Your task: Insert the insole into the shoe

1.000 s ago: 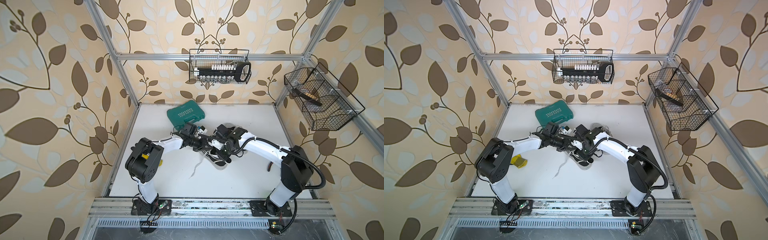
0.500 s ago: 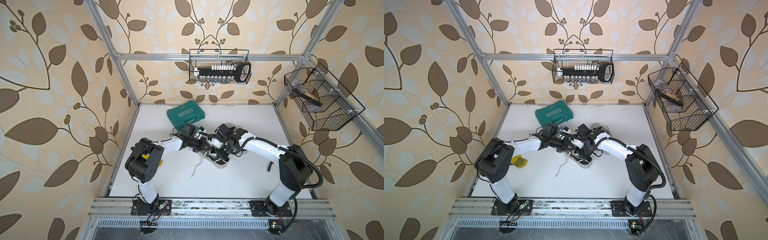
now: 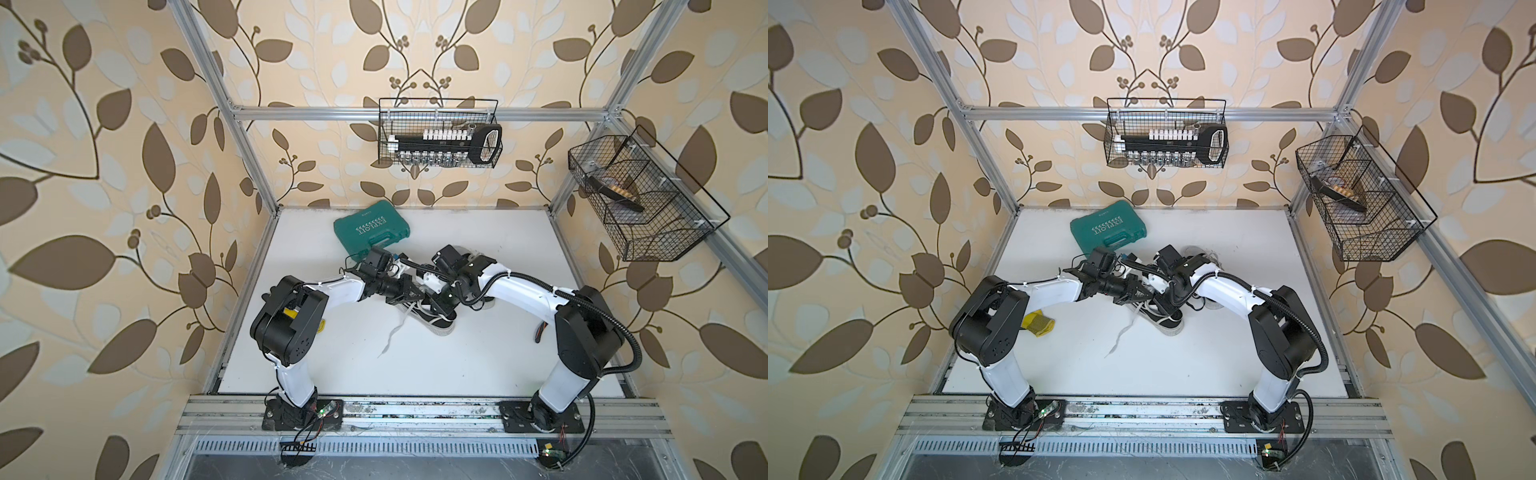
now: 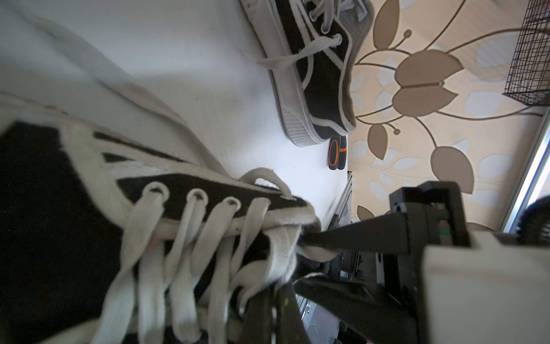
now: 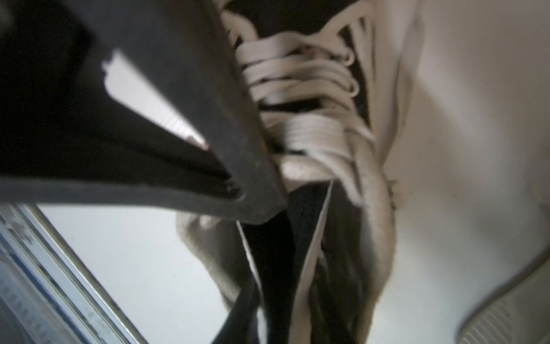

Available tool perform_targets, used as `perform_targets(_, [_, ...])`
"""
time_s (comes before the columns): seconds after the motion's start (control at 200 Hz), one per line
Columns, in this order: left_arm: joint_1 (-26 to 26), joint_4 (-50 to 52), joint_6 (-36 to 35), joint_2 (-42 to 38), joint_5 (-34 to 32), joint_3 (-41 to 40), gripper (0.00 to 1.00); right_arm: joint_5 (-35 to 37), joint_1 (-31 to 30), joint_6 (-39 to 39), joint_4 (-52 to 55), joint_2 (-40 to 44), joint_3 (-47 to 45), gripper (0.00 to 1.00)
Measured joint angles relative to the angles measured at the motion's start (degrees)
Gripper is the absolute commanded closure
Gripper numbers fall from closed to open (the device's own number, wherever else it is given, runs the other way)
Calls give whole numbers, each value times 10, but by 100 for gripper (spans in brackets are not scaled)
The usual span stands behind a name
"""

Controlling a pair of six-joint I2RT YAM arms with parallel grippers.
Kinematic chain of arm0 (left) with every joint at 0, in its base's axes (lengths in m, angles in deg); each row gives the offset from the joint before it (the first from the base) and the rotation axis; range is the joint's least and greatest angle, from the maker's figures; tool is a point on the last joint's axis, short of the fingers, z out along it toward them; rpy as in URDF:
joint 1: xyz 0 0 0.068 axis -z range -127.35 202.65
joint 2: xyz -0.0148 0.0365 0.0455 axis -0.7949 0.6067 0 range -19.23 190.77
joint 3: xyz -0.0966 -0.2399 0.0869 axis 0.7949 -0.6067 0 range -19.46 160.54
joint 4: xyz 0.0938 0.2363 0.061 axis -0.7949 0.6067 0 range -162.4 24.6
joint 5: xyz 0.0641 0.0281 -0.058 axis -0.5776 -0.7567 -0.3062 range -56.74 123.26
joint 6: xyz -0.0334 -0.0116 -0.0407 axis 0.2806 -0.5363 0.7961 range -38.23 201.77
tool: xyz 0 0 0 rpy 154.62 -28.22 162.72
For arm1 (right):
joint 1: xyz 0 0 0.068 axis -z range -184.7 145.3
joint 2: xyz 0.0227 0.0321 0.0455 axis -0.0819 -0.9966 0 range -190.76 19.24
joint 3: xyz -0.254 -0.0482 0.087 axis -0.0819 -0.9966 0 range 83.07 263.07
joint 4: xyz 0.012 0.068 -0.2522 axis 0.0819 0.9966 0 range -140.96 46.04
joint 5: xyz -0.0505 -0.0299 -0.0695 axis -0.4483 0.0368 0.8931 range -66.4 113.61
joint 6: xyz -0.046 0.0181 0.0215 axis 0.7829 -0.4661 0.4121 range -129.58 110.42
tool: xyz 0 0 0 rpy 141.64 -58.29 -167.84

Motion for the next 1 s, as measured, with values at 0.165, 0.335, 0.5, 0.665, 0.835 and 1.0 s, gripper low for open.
perform_targets(0.165, [2,8,0,0,8,0,100,11,0,2,-2,40,-13,27])
perform_targets(0.335, [2,16,-1,0,15,0,100,27,0,0,19,91,-16,25])
perform_targets(0.5, [2,23,-3,0,16,0,100,47,0,-1,56,89,-16,22])
perform_targets(0.665, [2,24,-3,0,16,0,100,47,-1,-10,90,74,-16,21])
perform_targets(0.835, [2,29,-4,0,16,1,100,43,-14,-22,109,64,-16,20])
perform_targets(1.0, [2,37,-5,0,16,5,100,57,-40,-30,124,57,-15,19])
